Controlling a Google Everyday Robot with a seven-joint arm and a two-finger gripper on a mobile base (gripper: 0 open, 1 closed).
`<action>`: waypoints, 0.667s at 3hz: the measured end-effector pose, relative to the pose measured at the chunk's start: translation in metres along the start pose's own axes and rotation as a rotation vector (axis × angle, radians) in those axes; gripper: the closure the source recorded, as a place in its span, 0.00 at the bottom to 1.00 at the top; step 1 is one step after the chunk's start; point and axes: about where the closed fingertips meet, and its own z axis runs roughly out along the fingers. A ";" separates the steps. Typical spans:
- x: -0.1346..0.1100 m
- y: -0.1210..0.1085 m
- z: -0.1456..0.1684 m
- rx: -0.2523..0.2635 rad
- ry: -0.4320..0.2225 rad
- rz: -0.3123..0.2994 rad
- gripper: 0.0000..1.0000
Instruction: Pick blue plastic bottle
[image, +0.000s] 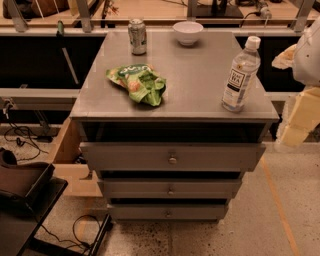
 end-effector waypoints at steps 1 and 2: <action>0.000 0.000 0.000 0.000 0.000 0.000 0.00; -0.002 -0.010 0.004 0.039 -0.094 0.038 0.00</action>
Offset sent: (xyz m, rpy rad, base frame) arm 0.0518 -0.0083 0.0044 0.4276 -0.2532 -0.0991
